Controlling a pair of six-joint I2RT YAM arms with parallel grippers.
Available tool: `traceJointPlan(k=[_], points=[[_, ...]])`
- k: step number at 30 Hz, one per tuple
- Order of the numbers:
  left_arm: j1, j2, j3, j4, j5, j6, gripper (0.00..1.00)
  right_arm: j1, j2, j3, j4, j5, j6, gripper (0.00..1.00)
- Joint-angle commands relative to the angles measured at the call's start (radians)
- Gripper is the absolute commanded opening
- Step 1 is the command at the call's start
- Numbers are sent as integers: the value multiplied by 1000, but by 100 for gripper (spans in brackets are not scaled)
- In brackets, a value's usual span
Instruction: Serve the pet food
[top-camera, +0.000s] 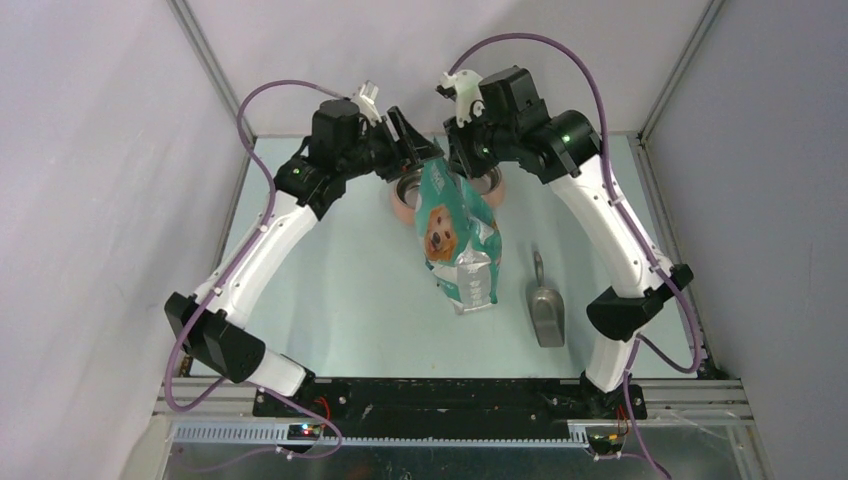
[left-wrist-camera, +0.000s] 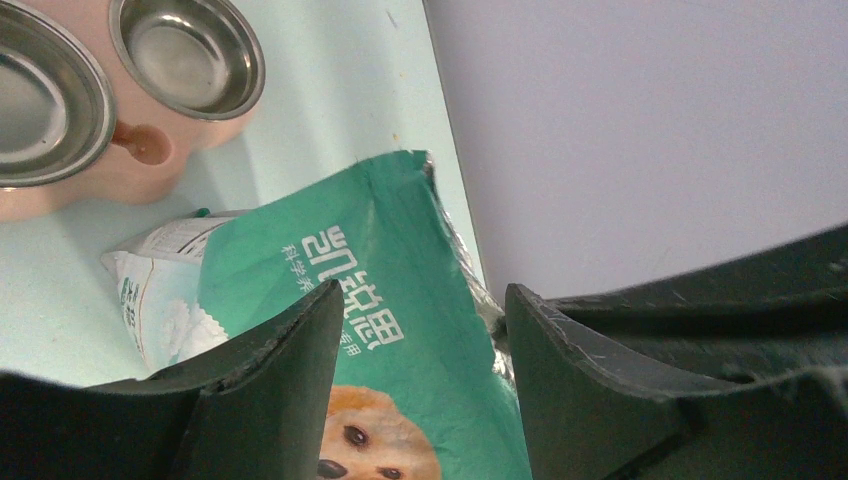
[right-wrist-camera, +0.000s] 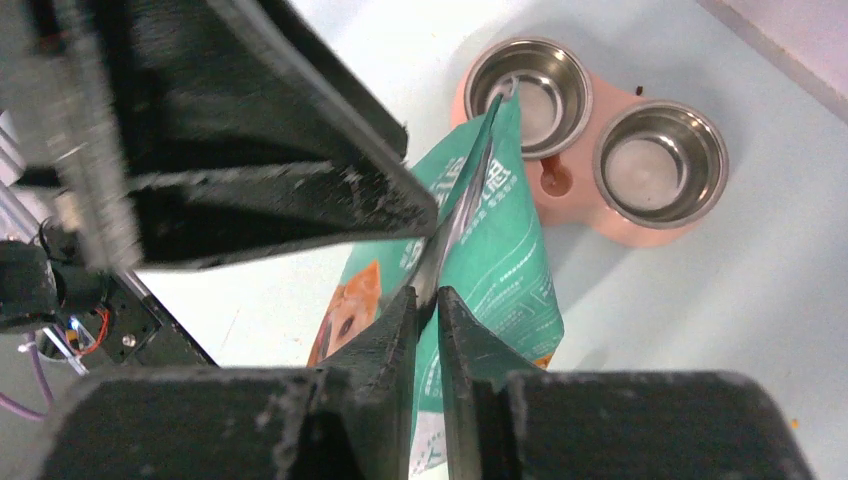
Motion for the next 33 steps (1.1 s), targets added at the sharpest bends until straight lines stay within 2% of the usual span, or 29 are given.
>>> traceJointPlan(k=[1, 2, 11, 15, 26, 33], points=[[-7, -33, -20, 57, 9, -30, 66, 22, -89, -24, -23, -15, -20, 19], [-7, -33, -21, 59, 11, -31, 66, 24, -93, -29, -26, -24, -22, 22], [-15, -48, -40, 55, 20, -32, 60, 43, -83, -42, -34, -65, -6, 25], [-15, -63, -52, 47, 18, -32, 59, 44, -68, -37, -23, 2, -1, 33], [-15, -75, -79, 57, 26, -29, 57, -2, -31, 9, 9, 18, 30, 30], [-15, -82, -90, 62, 35, -32, 55, -9, 3, 24, 6, -66, 64, 30]])
